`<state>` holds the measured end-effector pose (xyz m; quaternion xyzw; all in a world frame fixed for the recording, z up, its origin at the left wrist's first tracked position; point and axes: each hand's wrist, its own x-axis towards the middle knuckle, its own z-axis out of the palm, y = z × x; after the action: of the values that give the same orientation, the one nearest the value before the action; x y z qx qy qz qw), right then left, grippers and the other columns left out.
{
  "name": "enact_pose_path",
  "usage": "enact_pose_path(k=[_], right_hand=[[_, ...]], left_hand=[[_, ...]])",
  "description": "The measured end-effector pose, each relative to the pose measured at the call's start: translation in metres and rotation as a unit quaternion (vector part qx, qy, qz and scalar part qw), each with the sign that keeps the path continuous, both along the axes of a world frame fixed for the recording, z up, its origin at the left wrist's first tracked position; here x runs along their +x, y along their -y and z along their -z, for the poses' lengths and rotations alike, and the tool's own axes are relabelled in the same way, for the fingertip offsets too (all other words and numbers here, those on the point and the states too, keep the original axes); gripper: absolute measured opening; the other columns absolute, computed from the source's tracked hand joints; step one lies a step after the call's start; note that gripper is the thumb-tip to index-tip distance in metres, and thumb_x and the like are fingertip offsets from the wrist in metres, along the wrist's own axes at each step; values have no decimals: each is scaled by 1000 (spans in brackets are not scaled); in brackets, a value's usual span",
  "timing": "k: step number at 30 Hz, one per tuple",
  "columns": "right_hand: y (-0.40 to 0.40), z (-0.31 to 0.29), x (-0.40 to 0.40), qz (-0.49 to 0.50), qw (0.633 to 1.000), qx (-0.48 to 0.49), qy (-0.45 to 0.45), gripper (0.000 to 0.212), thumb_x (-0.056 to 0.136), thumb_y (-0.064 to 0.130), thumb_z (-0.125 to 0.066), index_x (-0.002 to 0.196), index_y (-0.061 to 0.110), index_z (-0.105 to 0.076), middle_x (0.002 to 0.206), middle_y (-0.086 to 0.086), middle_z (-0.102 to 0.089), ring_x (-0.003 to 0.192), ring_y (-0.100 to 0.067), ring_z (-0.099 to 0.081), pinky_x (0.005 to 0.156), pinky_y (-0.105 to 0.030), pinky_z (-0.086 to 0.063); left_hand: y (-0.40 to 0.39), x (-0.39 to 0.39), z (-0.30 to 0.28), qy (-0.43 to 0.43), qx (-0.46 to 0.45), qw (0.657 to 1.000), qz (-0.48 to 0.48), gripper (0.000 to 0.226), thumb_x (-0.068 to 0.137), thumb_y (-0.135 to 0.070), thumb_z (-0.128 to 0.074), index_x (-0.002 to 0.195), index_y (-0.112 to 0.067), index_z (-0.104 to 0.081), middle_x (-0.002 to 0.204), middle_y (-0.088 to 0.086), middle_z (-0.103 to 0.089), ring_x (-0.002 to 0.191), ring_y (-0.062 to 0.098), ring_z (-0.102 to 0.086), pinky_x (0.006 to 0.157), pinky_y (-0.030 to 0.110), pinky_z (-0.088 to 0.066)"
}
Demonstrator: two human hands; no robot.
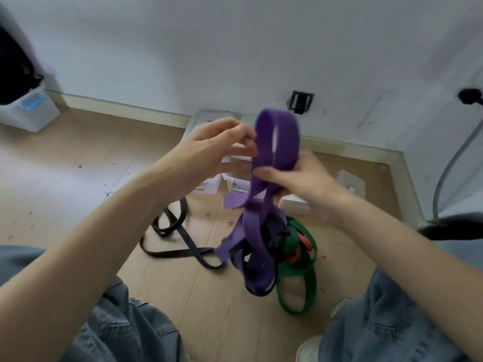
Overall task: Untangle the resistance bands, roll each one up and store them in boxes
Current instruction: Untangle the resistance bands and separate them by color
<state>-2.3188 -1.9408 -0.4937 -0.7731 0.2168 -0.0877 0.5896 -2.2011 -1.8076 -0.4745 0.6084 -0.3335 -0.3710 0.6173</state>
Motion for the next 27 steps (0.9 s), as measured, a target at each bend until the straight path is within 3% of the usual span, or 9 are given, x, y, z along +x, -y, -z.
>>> enact_pose_path(k=[3, 5, 8, 11, 16, 20, 23, 25, 27], right_hand=[[17, -16, -2, 59, 992, 90, 71, 11, 84, 10, -66, 93, 4, -67, 69, -2, -71, 64, -13, -69, 55, -22, -54], [20, -21, -1, 68, 981, 140, 115, 6, 84, 11, -66, 88, 6, -67, 67, 0, -71, 65, -13, -69, 55, -23, -53], [16, -20, 3, 77, 971, 185, 132, 7, 83, 12, -67, 87, 7, -64, 61, 2, -66, 59, -14, -64, 53, -23, -51], [25, -23, 3, 131, 954, 219, 157, 7, 83, 10, -67, 88, 9, -62, 60, 3, -66, 58, -11, -64, 50, -21, -50], [48, -21, -3, 215, 954, 127, 164, 8, 83, 11, -67, 84, 17, -61, 63, 7, -70, 64, -6, -69, 53, -21, -52], [59, -16, -5, 271, 951, 58, 134, 10, 85, 17, -67, 82, 19, -58, 62, 6, -68, 59, -5, -67, 46, -17, -47], [61, -12, -4, 216, 969, 93, 81, 7, 87, 21, -65, 84, 15, -62, 67, 2, -68, 66, -11, -67, 52, -20, -53], [55, -4, -4, 123, 977, 172, 7, 23, 84, 24, -66, 97, 5, -61, 84, -6, -70, 81, -18, -68, 64, -22, -57], [47, 5, -4, 68, 979, 173, -81, 65, 78, 28, -71, 128, -4, -44, 120, -15, -60, 107, -20, -62, 85, -24, -54]], left_hand=[[-10, -8, 32, 90, 182, 977, 58, 71, 64, -61, -70, 123, -29, -50, 108, -15, -63, 99, 2, -63, 77, 21, -54], [-4, -32, 58, 56, 177, 979, 80, 86, 60, -51, -81, 131, -29, -39, 108, -17, -63, 100, -1, -62, 82, 21, -53], [9, -39, 83, 85, 151, 984, -37, 70, 62, -35, -84, 118, -25, -43, 109, -4, -63, 99, 11, -64, 86, 34, -54], [10, -27, 84, 144, 117, 979, -84, 51, 74, -27, -77, 112, -29, -43, 101, -5, -62, 85, 2, -64, 71, 20, -55], [3, -8, 61, 165, 69, 973, -143, 33, 81, 2, -64, 107, -19, -59, 91, -6, -61, 90, 16, -65, 77, 26, -57], [-13, -1, 22, 452, 77, 873, -168, 16, 81, -18, -70, 96, -21, -68, 75, -13, -63, 70, 7, -63, 64, 10, -47], [-23, 1, -4, 407, -26, 899, -160, 14, 81, -18, -71, 92, -25, -66, 72, -22, -65, 68, 0, -68, 68, 10, -52], [-24, -1, -9, 378, -47, 911, -159, 11, 79, -21, -71, 90, -21, -66, 74, -17, -68, 67, 5, -69, 71, 27, -58], [-22, -4, -9, 406, -28, 897, -174, 14, 80, -26, -69, 90, -16, -68, 73, -3, -70, 64, 12, -70, 68, 40, -58]])
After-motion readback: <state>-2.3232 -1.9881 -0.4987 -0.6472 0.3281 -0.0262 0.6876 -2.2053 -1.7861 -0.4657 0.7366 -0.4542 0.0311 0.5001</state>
